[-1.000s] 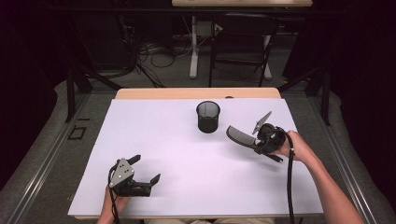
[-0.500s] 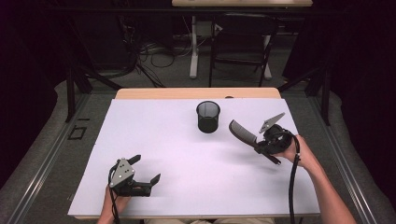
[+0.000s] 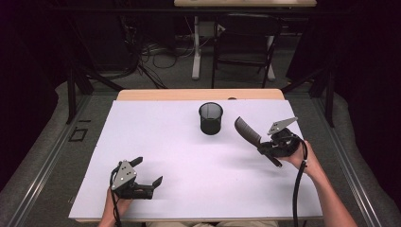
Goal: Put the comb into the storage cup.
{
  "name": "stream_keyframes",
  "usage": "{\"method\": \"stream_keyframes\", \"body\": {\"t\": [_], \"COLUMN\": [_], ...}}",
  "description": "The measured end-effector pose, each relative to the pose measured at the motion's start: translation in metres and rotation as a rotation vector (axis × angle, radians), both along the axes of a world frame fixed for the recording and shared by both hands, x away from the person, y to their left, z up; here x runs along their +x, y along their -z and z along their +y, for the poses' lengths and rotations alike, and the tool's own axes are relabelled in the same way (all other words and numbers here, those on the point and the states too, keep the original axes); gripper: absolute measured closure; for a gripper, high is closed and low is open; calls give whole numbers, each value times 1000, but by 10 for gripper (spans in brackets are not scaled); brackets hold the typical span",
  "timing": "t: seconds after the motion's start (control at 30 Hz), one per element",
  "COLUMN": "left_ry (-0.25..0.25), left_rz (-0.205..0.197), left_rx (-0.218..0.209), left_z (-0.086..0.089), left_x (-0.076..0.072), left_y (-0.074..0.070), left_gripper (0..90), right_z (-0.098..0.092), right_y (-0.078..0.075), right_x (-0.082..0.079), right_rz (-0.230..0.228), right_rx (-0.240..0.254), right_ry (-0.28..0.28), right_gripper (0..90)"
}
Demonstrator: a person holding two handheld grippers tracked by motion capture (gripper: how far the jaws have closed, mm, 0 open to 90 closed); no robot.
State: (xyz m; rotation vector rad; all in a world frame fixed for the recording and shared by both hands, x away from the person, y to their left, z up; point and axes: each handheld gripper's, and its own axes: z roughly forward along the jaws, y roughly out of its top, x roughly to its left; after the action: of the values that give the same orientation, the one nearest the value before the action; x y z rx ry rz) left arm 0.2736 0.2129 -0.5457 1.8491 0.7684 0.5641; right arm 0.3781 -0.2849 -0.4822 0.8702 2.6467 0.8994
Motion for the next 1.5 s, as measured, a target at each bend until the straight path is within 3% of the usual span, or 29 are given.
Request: {"method": "stream_keyframes", "body": {"t": [0.83,1.5], "left_ry": [5,5], "left_rz": [-10,-15], "left_rx": [9,8], "left_z": [-2,-1], "left_x": [0,0], "left_y": [-1,-2], "left_gripper": [2,2], "right_z": [6,11], "right_y": [4,-2], "right_x": [-4,-5], "right_rz": [-71,-166], "right_rx": [97,167], "right_ry": [82,135], "right_gripper": [726,726]}}
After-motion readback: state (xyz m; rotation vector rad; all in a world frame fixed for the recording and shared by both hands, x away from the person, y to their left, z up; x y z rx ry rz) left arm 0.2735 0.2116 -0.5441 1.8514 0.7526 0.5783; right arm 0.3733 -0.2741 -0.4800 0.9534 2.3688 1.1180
